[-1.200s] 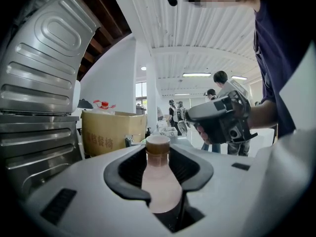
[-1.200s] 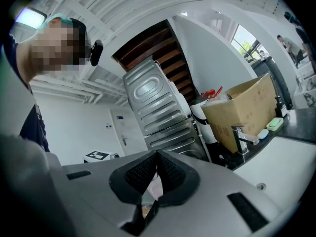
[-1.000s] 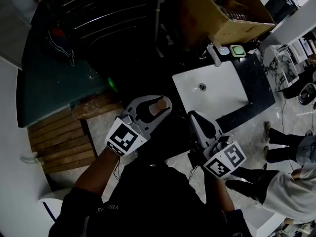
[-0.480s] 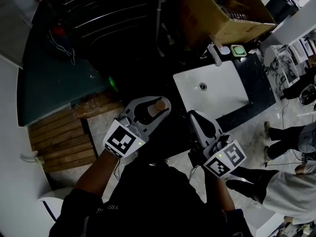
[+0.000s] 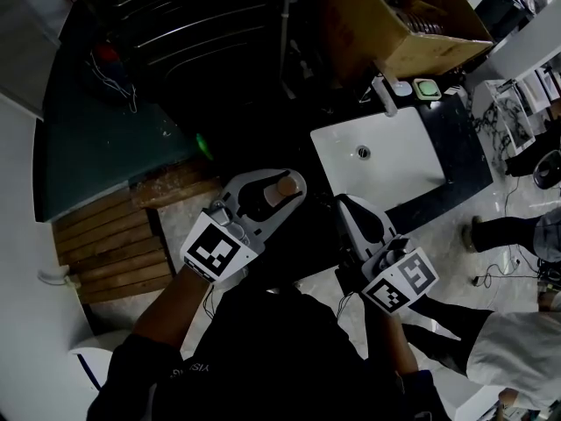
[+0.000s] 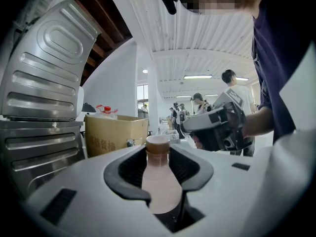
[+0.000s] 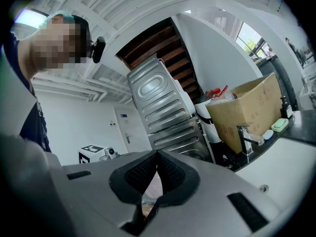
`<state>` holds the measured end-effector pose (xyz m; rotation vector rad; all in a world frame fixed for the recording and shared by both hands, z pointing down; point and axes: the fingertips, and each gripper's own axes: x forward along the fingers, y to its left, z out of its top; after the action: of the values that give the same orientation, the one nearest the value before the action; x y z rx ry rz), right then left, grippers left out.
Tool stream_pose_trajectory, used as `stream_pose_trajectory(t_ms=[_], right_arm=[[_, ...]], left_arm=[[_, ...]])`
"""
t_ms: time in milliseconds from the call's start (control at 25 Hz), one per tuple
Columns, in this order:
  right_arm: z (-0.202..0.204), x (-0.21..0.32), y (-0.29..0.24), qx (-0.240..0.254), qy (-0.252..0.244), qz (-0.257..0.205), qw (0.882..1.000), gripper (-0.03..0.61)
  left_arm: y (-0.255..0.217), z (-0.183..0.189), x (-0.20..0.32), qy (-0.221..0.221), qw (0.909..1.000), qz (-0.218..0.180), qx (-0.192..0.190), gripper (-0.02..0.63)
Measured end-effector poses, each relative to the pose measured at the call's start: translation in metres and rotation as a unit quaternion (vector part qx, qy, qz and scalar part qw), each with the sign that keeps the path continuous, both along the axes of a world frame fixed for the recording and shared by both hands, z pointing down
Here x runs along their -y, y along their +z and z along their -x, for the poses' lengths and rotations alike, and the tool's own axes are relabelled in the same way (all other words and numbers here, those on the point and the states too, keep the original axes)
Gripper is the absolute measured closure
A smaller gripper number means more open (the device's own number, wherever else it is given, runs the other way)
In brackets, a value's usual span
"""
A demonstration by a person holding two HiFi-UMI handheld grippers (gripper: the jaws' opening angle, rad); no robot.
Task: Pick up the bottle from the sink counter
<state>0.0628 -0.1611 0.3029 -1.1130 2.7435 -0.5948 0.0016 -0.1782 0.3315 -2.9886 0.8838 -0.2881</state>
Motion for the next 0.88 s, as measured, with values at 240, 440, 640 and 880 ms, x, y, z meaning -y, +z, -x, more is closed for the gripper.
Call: stream_pose_trajectory(t_ms=[240, 440, 640, 880], right_arm=[[0.002, 0.001, 0.003, -0.004, -0.002, 0.004, 1.0, 0.554], [0.003, 0.001, 0.002, -0.005, -0.004, 0.003, 1.0, 0.554], [0.003, 0.002, 0.002, -0.006, -0.006, 0.004, 1.0, 0.554], [0.003, 0.001, 0.004, -0.006, -0.008, 0.005, 1.0, 0.554]], left_arm=[[0.003, 0.004, -0.002, -0.001, 1.0, 0.0, 0.002, 0.471], [-0.001, 0.004, -0.004, 0.002, 1.0, -0.002, 0.003, 0.471], [-0.009, 0.003, -0.003, 0.002, 0.9999, -0.014, 0.002, 0.471], [-0.01, 0.002, -0.004, 0.003, 0.9999, -0.012, 0.0, 0.471]])
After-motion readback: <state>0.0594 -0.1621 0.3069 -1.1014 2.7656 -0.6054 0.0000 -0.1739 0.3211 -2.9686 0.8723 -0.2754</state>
